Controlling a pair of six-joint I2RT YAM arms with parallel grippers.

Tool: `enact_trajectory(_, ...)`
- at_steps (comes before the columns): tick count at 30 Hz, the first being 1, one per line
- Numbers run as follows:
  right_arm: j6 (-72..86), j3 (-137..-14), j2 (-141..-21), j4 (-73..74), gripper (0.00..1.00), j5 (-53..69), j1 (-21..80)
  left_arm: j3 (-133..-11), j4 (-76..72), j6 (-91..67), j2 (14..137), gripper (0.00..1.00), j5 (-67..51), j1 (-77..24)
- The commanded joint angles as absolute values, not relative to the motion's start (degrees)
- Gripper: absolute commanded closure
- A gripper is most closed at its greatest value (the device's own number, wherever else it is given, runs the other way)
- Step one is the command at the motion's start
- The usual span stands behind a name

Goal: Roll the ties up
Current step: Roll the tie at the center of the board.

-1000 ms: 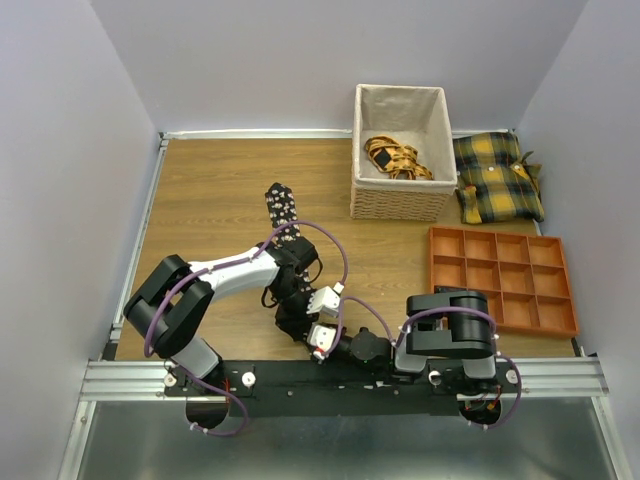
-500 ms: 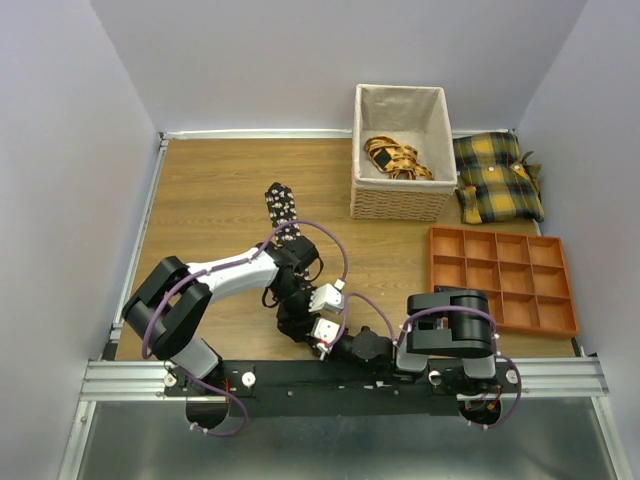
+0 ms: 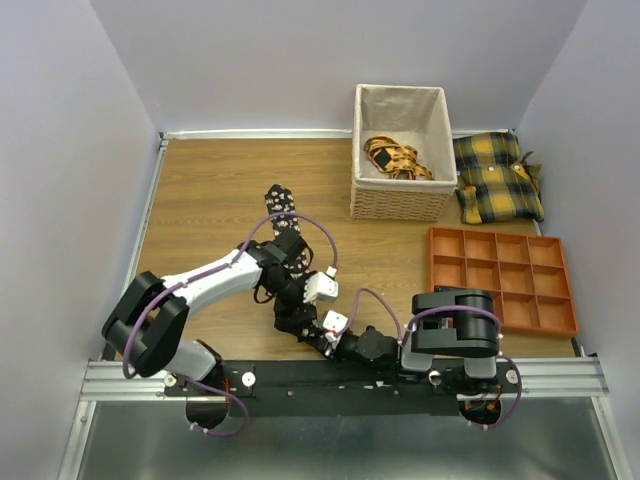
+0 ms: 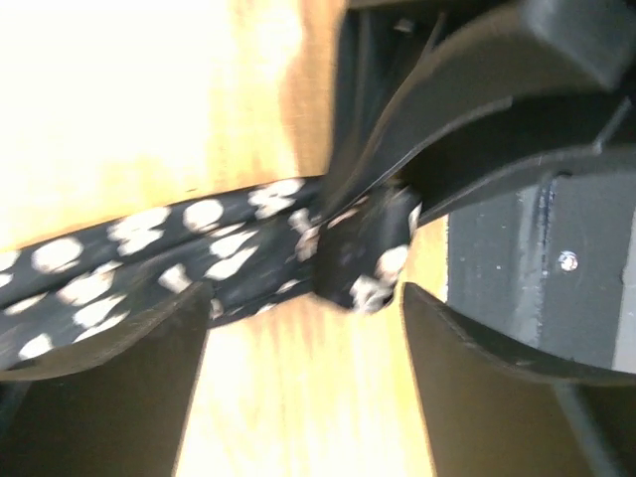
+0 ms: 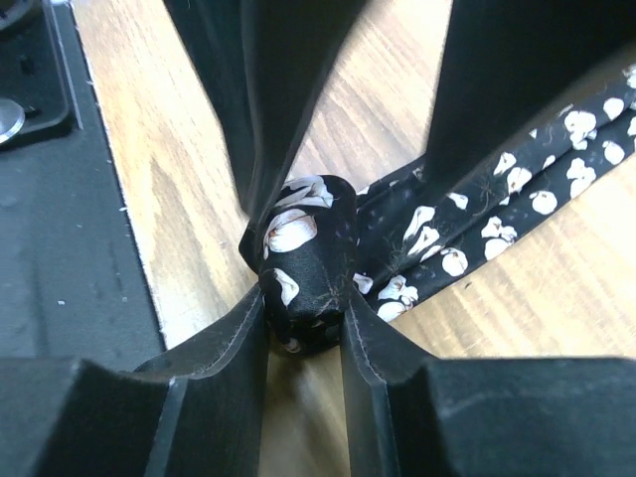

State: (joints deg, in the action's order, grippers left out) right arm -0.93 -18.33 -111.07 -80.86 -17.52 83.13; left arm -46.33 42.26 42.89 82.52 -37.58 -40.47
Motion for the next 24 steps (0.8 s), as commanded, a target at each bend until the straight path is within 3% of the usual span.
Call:
enact_trajectory(1, 8.2, -16.4, -109.7, -86.9, 0.88, -16.9, 83.2, -45.1, 40.8, 43.6, 78.0, 0.09, -41.7, -37.2)
enact_trajectory(6, 14.0, -17.9, -107.8, -78.9, 0.88, -14.0, 82.8, -43.2, 40.7, 45.1, 75.2, 0.03, -42.3, -34.8)
enact_trajectory(19, 32.8, -24.9, -106.5, -56.8, 0.88, 4.7, 72.9, -38.4, 38.6, 44.0, 64.6, 0.05, -38.2, -34.6)
enact_trajectory(24, 39.3, -25.1, -109.0, -60.5, 0.88, 9.4, 68.7, -34.5, 36.6, 45.0, 58.5, 0.05, -34.4, -36.1)
